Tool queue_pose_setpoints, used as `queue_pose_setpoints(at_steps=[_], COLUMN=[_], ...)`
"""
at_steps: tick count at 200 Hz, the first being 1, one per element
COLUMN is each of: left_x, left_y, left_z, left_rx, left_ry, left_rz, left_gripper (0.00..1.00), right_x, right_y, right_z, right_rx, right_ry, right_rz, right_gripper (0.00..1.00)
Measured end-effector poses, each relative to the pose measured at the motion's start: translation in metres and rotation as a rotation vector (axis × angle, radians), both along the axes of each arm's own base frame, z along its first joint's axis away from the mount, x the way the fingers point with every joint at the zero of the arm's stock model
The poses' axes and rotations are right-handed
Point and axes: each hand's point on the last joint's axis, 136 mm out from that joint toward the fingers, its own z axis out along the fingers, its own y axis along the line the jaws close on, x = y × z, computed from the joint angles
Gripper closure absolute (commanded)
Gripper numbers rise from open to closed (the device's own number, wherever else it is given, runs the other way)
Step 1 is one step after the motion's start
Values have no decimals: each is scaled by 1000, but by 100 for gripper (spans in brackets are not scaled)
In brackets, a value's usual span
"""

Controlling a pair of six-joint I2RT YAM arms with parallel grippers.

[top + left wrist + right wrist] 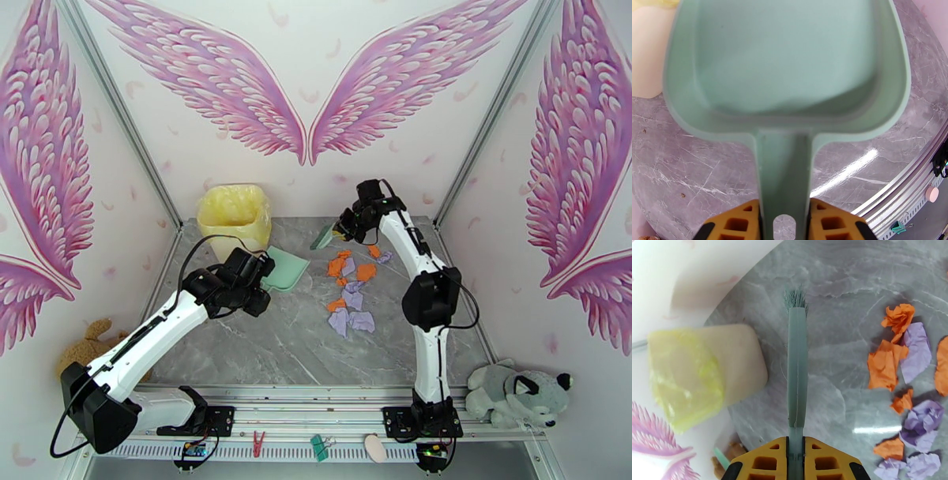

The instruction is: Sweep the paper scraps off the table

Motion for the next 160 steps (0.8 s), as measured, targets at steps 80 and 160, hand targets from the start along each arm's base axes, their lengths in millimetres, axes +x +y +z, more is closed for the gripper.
queue_pose_setpoints(at_steps=[80, 160], left_x=[-10, -16], left_y=[9, 10], left_z=[2, -15], left_rx=[0, 58], left_ry=[-13, 29], left_rz=[20, -34], left_gripper=[100, 100], right_x=[-2, -63], right_y=[-18, -77], right_z=[-49, -55], right_rx=[-40, -84], right_ry=[98, 159], right_rz=[-80, -124], right_gripper=[100, 100])
